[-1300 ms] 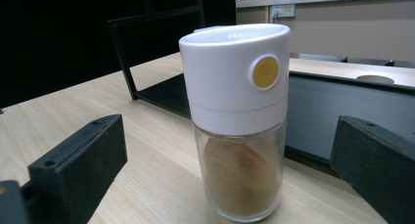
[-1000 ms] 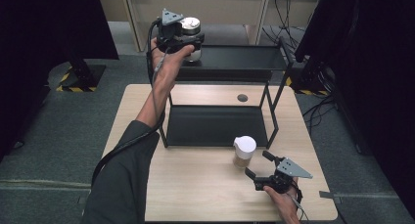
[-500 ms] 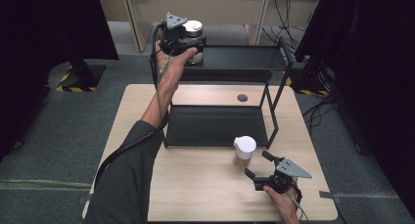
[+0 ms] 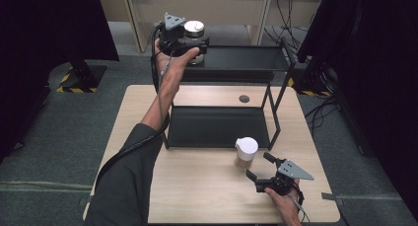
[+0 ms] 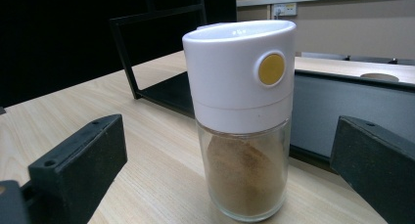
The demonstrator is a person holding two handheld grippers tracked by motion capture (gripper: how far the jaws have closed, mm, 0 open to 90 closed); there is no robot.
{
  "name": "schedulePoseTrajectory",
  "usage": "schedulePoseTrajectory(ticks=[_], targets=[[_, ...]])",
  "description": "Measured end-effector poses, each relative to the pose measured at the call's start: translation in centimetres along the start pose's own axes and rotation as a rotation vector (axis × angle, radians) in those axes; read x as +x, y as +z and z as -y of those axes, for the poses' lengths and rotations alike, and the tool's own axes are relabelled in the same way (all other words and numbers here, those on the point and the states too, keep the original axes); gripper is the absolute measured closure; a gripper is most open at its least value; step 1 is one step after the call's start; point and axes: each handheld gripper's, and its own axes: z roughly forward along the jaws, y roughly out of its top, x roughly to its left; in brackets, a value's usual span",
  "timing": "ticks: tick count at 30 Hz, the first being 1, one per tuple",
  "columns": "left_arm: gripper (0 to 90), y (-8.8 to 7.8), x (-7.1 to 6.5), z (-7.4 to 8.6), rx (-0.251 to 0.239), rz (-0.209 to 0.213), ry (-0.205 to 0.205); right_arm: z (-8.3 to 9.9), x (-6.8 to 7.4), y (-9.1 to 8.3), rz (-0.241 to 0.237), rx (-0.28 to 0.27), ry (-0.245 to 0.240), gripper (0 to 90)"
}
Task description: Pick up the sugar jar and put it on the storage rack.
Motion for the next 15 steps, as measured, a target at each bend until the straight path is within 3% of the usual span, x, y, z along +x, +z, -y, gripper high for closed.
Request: schedulePoseTrajectory(ticks=[2,4,9,12,15], targets=[[0.3,-0.1,0.1,0.1,-0.002,0.016,-0.016,0.0,0.0,0.0,0.0,0.0,0.001,0.6],[0.0,-0.2,0.1,0.2,-0.003,0.028,-0.001,0.0,0.0,0.1,0.0,0.002,0.0,0.6],[0.2,-0.6,-0.5,0.2,0.005,0.013,-0.024,0.0,0.1,0.0,0.0,-0.001,-0.001,0.6],[0.3,-0.8,-0.6,0.2,-0.002,0.018,-0.008,0.0,0.1,0.0,0.001,0.001,0.001,0.6],[0.4,-1.2,-1.0,0.2,0.002,0.011,-0.022,0.0,0.1,0.0,0.0,-0.001,0.0,0.6]])
